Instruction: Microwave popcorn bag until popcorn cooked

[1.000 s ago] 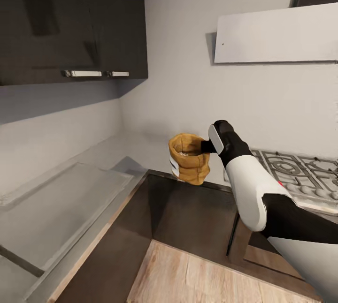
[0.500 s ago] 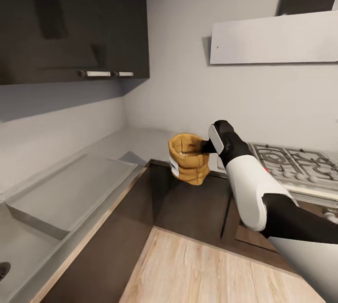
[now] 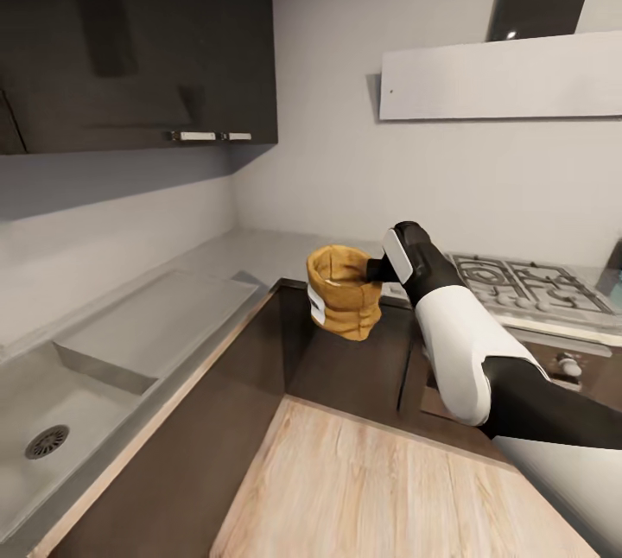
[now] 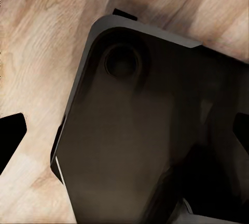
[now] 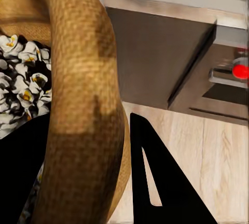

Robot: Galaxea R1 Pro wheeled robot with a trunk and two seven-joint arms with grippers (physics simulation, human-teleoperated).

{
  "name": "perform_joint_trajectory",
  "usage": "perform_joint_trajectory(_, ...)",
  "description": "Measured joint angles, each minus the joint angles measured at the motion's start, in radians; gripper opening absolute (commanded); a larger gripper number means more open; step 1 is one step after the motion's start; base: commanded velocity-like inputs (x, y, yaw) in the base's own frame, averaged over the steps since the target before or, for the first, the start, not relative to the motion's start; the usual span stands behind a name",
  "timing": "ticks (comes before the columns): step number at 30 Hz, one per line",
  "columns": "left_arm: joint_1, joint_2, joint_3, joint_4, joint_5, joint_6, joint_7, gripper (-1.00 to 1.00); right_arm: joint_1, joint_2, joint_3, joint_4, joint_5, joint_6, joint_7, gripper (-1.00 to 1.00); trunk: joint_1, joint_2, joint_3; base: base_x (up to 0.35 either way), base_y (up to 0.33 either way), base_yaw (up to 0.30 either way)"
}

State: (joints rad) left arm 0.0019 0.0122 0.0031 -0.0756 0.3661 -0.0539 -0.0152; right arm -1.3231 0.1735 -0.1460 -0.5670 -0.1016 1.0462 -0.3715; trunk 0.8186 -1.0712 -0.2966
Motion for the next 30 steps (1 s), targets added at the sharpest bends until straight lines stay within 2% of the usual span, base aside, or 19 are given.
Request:
perform_joint_trajectory(21,0.000,0.001,-0.001,0.000,-0.006,0.000,0.000,1.00,0.000,0.000,0.002,0.006,-0.004,0.000,0.000,-1.00,0.000,0.000,0.000,-0.344,0.000,0.000)
perform_joint_trajectory(25,0.000,0.005,0.001,-0.001,-0.001,0.001,0.000,1.00,0.000,0.000,0.002,0.008,0.003,0.000,-0.001,-1.00,-0.001,0.000,0.000,-0.074,0.000,-0.018)
perform_joint_trajectory(30,0.000,0.006,0.003,-0.001,0.001,0.001,0.000,1.00,0.000,0.000,0.001,0.009,0.006,0.000,-0.005,-1.00,-0.001,0.000,0.000,-0.004,0.000,-0.227)
